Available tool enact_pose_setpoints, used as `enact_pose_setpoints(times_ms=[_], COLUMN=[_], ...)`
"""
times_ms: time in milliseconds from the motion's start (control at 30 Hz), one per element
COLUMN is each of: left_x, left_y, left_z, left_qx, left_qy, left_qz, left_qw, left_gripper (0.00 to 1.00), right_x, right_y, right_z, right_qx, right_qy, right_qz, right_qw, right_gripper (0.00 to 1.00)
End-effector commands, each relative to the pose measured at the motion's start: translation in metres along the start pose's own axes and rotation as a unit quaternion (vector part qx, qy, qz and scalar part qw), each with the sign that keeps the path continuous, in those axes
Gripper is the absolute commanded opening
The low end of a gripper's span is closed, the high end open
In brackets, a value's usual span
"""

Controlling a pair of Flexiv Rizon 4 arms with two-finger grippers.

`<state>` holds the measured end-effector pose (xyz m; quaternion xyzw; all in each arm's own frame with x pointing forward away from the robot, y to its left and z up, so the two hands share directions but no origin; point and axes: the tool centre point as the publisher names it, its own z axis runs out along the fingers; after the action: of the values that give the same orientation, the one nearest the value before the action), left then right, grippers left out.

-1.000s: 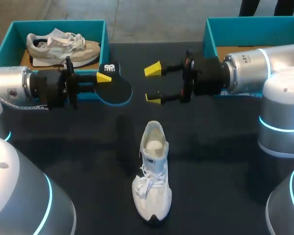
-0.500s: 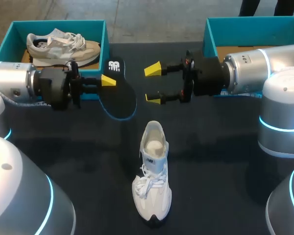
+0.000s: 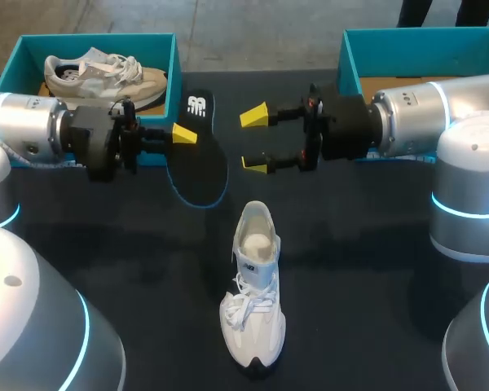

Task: Take the shoe out of the shoebox, open the shoe tongue, remove and reinsert the insole, then place the shoe into the shoebox

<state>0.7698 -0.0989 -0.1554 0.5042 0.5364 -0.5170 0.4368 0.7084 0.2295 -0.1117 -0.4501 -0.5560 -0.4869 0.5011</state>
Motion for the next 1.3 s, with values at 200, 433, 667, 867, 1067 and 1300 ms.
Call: enact_pose_setpoints(times_ms=[200,433,667,867,1067,1300], left_x=[0.000,0.000,0.008,0.009,0.011,0.011], left_y=[0.001,0.001,-0.004,-0.004,0.000,0.001], left_z=[0.000,0.000,0.003,0.007,0.014,0.020], left_qx=[0.001,0.001,0.015,0.012,0.010,0.010], left_qy=[0.001,0.001,-0.001,-0.009,-0.014,-0.018], left_qz=[0.000,0.000,0.019,0.039,0.057,0.070], left_qw=[1.000,1.000,1.000,0.999,0.998,0.997], left_gripper=[0.00,0.00,0.00,0.00,0.00,0.00], right_x=[0.001,-0.002,-0.010,-0.020,-0.025,-0.027], right_y=[0.001,0.001,0.000,0.000,0.000,0.000], right_z=[0.012,0.020,0.027,0.032,0.038,0.046], right_qx=[-0.014,-0.033,-0.031,-0.029,-0.021,-0.011], right_qy=[-0.034,-0.047,-0.037,-0.028,-0.025,-0.026], right_qz=[-0.008,-0.005,0.003,0.011,0.014,0.015], right_qw=[0.999,0.998,0.999,0.999,0.999,1.000], right_gripper=[1.00,1.00,1.00,1.00,1.00,0.69])
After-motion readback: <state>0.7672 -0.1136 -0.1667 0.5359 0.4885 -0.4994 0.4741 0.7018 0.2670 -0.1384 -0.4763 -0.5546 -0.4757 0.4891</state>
